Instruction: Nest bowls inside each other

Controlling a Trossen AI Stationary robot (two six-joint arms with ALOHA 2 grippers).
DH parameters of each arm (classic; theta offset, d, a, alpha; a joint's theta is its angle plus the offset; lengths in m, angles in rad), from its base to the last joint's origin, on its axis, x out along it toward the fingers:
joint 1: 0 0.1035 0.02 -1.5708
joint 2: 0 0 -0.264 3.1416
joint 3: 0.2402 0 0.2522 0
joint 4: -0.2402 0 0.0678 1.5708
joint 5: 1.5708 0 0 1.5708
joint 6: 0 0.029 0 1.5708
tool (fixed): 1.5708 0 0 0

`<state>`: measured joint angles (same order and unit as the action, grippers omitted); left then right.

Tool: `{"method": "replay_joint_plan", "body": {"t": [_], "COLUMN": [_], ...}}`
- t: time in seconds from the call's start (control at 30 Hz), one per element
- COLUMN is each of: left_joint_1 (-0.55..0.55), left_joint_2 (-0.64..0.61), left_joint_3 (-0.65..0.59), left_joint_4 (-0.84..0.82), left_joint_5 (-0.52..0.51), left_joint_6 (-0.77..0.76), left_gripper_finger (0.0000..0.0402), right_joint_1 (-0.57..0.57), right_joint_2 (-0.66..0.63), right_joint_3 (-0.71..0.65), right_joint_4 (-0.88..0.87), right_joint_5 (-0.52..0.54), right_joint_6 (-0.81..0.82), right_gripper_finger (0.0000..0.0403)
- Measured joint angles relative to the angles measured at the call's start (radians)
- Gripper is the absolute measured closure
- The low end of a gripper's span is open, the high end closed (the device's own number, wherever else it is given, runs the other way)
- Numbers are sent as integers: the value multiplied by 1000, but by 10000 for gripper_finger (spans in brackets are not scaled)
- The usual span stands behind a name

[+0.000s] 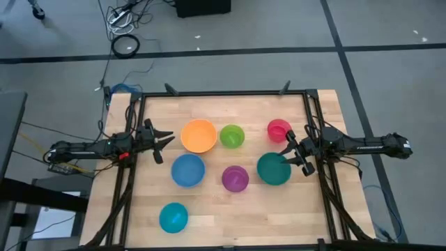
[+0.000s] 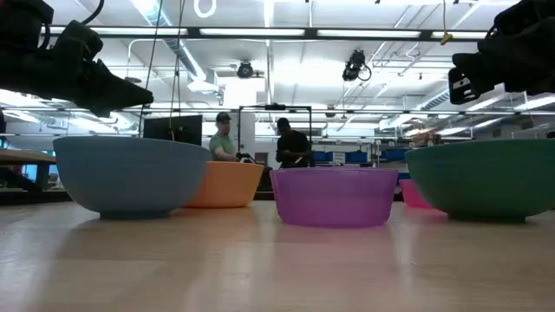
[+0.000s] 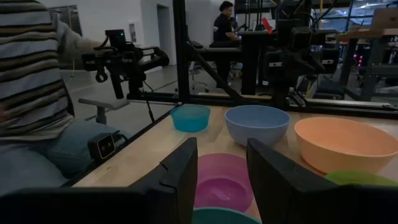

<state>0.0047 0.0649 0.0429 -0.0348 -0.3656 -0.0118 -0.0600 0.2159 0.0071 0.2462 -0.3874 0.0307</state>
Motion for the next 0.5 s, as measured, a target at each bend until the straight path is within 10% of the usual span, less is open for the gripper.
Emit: {"method": "replay_joint_plan", "body": {"t": [0.5], "left_joint_1": [2], "left_joint_2": [0], "left_joint_3": [0], "left_joint_4": [9], "left_joint_5": [-9], "left_joint_6": [174], "left_gripper_finger": [298], "right_joint_1": [0], "right_joint_2": [0], "right_joint_3": [0], "right_joint_4": [0], "right_joint_5": [0], "right_joint_6": [0], "right_gripper_finger": [274]}}
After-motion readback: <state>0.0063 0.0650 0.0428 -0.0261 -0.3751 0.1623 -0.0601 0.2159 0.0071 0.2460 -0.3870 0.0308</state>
